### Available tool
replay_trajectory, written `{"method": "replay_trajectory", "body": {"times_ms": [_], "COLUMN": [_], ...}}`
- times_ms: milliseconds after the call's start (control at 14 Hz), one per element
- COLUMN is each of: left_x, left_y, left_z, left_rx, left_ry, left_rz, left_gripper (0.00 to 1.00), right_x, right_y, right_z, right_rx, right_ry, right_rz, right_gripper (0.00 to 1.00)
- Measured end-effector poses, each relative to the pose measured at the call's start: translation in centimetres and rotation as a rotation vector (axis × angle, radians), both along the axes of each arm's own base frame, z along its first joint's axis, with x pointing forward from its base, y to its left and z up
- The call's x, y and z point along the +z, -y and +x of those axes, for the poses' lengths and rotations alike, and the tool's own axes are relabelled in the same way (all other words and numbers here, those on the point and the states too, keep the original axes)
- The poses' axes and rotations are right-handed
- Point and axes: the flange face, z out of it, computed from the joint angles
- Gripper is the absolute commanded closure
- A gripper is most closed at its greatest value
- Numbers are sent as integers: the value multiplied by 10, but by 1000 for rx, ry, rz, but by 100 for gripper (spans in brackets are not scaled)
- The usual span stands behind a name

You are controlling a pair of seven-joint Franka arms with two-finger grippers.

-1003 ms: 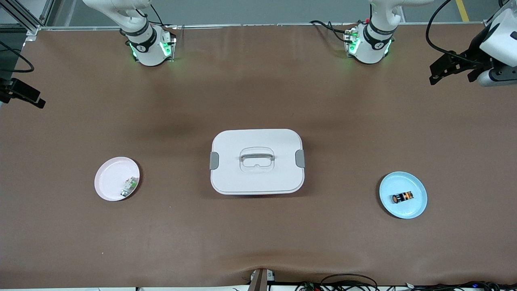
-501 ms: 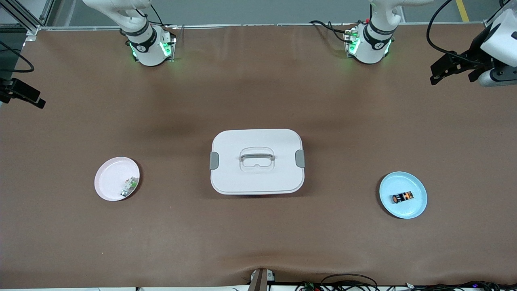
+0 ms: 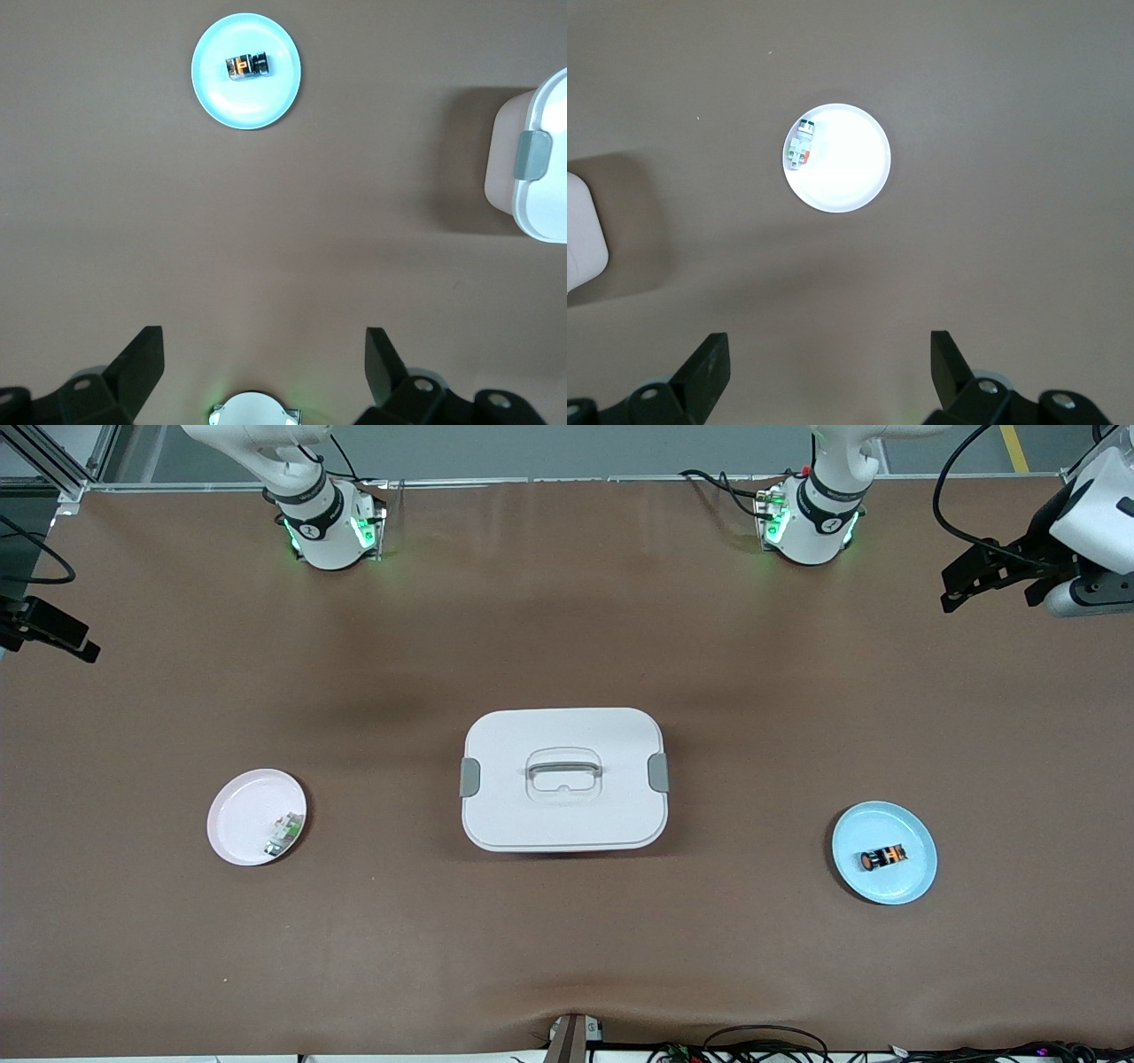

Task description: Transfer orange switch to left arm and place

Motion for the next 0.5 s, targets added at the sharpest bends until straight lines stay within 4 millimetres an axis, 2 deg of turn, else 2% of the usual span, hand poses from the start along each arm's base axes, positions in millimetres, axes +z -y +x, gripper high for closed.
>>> {"method": "replay_trajectory", "body": {"times_ms": [501], "left_x": [10], "left_y": [0], "left_z": [6], "left_rx": [0], "left_ry": [25], "left_rz": [-5], "left_gripper": [0], "right_x": [0], "right_y": [0], "right_z": [0], "right_rx": [0], "right_ry": [0], "right_rz": [0], "right_gripper": [0]}}
